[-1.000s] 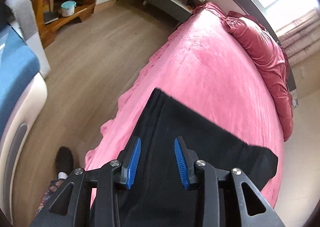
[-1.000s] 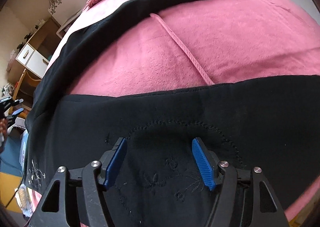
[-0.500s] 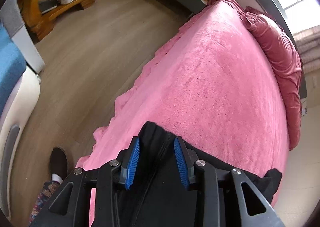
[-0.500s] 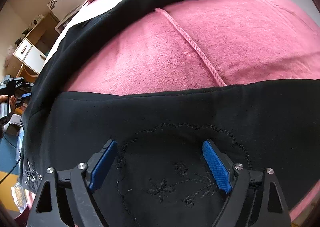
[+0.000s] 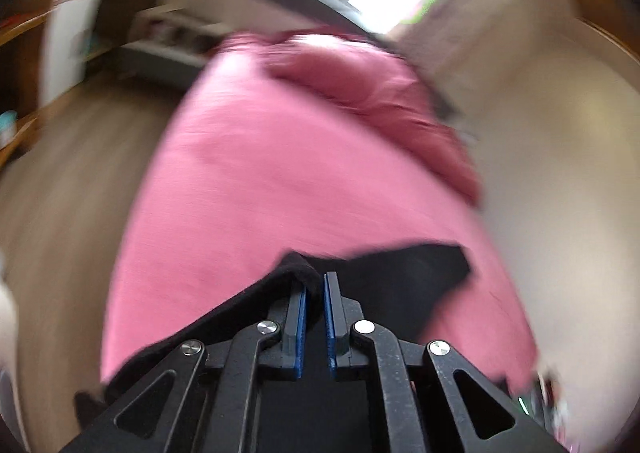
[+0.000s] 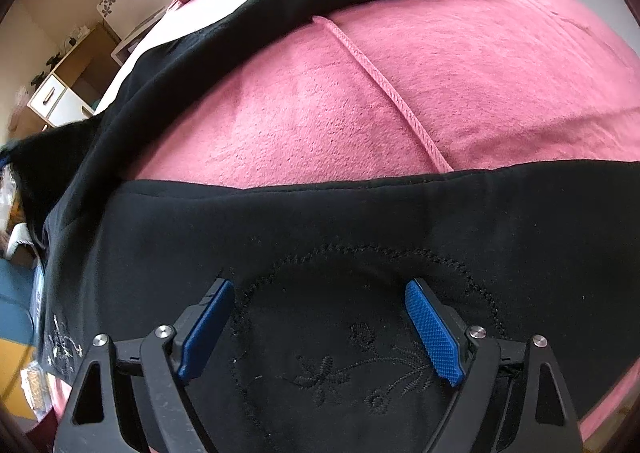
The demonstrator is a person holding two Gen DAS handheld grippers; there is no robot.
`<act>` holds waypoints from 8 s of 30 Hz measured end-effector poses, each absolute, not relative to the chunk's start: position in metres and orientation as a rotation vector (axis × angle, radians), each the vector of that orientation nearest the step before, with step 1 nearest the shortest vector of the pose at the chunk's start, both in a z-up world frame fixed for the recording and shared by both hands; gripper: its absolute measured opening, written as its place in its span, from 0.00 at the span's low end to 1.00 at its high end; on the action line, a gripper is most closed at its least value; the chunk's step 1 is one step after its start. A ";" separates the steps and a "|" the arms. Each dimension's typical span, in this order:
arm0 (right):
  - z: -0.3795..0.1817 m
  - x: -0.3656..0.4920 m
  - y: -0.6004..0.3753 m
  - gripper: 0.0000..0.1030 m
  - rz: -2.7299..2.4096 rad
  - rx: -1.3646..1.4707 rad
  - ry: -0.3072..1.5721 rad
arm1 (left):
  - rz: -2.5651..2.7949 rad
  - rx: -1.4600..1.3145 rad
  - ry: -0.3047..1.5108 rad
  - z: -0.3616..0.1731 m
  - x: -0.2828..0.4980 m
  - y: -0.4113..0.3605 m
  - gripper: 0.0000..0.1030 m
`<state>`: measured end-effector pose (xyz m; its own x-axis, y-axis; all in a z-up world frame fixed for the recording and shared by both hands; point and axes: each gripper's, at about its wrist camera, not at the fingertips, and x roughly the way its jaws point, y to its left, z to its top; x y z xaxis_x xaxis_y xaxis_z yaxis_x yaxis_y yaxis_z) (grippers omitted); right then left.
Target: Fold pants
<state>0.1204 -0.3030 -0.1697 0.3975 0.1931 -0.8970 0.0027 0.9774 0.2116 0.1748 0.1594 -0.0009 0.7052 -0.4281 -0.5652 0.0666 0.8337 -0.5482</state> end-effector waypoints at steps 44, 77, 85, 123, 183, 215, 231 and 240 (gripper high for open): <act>-0.161 0.117 -0.302 0.76 0.126 0.267 1.148 | -0.081 -1.088 0.972 -0.113 0.109 0.098 0.04; -0.112 0.365 -0.273 0.33 0.111 0.484 1.084 | -0.543 -0.465 0.888 -0.035 -0.013 0.102 0.03; -0.079 0.377 -0.270 0.12 0.188 0.349 1.046 | -0.318 -0.521 0.812 -0.011 0.064 0.154 0.03; -0.145 0.018 -0.382 0.06 0.321 0.428 1.099 | -0.038 -0.648 1.006 -0.117 -0.054 0.175 0.03; -0.141 0.133 -0.575 0.32 -0.100 0.785 0.852 | -0.300 -0.351 1.123 -0.091 -0.001 -0.012 0.29; -0.112 0.031 -0.656 0.05 -0.348 0.696 0.879 | -0.438 -0.261 1.191 -0.104 0.030 -0.073 0.30; -0.140 -0.023 -0.651 0.13 -0.204 0.866 0.854 | -0.461 -0.172 1.196 -0.106 0.028 -0.100 0.33; -0.168 -0.033 -0.576 0.42 0.001 0.927 0.931 | -0.509 -0.087 1.167 -0.107 0.019 -0.129 0.41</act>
<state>-0.0326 -0.5758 -0.1678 0.6255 0.3739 -0.6848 0.3718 0.6288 0.6830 0.0193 -0.1292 -0.1068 0.2940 -0.4261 -0.8555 0.3377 0.8837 -0.3241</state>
